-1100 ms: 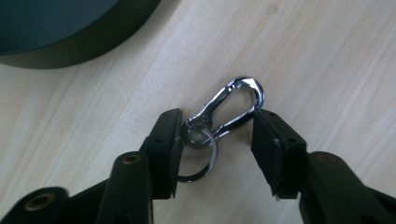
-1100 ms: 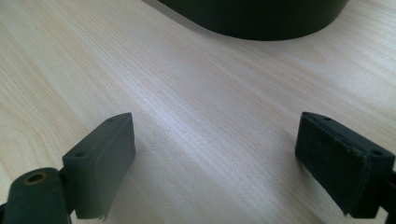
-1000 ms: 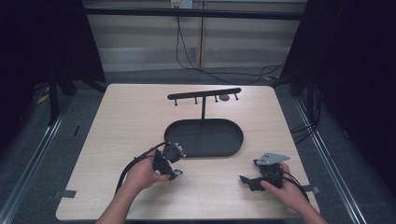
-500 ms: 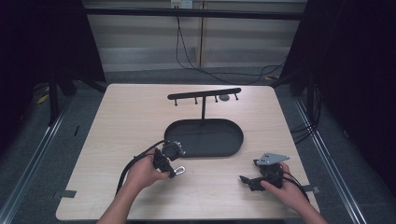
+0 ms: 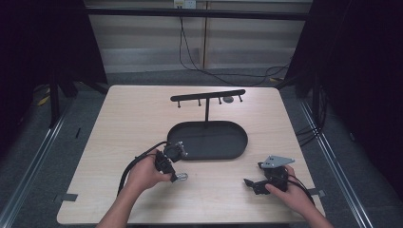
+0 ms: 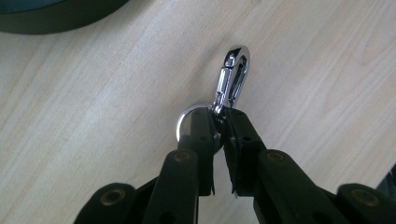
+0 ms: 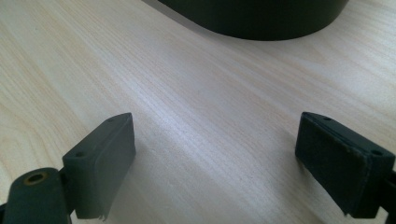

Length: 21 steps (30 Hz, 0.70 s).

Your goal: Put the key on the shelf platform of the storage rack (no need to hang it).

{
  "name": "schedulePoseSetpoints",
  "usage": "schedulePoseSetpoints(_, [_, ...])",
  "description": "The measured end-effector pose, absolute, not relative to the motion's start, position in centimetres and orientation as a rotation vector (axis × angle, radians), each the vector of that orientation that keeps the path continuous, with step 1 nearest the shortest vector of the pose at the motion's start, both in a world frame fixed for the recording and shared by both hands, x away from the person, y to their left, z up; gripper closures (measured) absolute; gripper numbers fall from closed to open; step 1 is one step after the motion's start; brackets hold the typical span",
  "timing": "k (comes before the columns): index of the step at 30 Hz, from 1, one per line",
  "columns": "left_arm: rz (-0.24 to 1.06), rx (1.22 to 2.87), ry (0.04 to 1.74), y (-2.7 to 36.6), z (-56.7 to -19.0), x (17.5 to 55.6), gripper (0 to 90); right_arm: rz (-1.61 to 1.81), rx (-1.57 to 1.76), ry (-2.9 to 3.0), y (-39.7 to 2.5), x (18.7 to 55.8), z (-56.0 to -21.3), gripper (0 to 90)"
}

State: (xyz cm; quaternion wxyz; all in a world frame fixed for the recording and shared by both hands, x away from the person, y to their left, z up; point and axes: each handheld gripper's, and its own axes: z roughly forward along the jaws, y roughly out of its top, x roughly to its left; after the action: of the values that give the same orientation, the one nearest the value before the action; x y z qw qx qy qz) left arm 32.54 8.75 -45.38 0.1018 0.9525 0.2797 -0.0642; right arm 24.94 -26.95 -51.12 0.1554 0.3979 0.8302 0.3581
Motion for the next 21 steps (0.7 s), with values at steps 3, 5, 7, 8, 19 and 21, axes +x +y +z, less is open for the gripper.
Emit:
schedulePoseSetpoints(3, [-0.200,2.808,0.839,8.9,-44.9,32.7,82.6,1.026,1.139,2.378,-27.0,24.9,-51.1,11.7])
schedulePoseSetpoints(5, [-0.201,2.795,0.850,9.0,-44.6,32.7,82.6,1.025,1.138,2.378,-27.0,24.9,-51.1,11.7])
schedulePoseSetpoints(7, [-0.202,2.795,0.858,9.0,-44.3,32.8,82.7,1.026,1.140,2.377,-26.9,24.9,-51.1,11.7])
schedulePoseSetpoints(8, [-0.194,2.794,0.855,9.0,-44.2,32.9,82.7,1.025,1.139,2.377,-26.9,24.9,-51.1,11.7])
schedulePoseSetpoints(19, [-0.197,2.782,0.879,9.3,-42.9,33.5,82.6,1.025,1.140,2.378,-26.9,24.9,-51.1,11.7])
schedulePoseSetpoints(21, [-0.198,2.772,0.889,9.4,-42.7,33.6,82.6,1.026,1.139,2.378,-26.9,24.9,-51.1,11.7])
